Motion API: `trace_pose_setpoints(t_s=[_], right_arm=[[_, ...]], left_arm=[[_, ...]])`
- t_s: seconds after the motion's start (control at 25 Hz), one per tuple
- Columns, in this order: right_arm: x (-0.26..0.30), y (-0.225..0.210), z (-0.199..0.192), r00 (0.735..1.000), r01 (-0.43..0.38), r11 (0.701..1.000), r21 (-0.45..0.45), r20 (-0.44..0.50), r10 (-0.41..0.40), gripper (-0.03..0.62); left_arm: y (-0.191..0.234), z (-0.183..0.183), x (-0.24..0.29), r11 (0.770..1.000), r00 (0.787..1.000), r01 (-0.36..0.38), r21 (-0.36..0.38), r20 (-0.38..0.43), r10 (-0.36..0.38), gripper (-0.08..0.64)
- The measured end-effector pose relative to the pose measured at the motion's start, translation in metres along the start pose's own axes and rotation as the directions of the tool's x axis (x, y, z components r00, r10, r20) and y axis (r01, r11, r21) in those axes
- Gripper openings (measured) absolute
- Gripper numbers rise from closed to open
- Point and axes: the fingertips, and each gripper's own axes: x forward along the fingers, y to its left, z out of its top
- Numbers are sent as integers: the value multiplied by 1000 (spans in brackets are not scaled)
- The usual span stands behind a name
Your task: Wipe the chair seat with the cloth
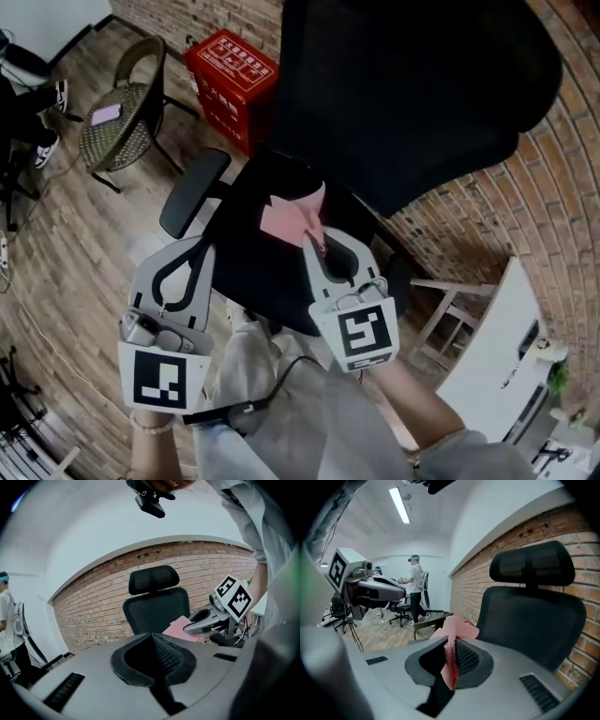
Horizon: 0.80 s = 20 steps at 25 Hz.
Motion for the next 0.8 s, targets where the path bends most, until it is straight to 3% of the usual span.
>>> trace_pose_setpoints(t_s=[0.16, 0.32, 0.52, 0.8], right_arm=[[-38, -2, 42, 998, -7, 1000, -6, 68, 7, 55], [-74, -15, 69, 994, 45, 999, -24, 98, -42, 55], [-114, -26, 84, 988, 90, 994, -69, 132, -80, 55], [-146, -33, 81, 987, 103, 995, -11, 127, -101, 55]], left_arm=[[10, 38, -31, 999, 998, -43, 19, 37, 42, 18], [14, 69, -54, 996, 995, -81, 45, 70, 78, 18], [10, 99, -76, 988, 987, -130, 85, 106, 121, 18], [-2, 118, -92, 983, 978, -167, 71, 138, 157, 18]])
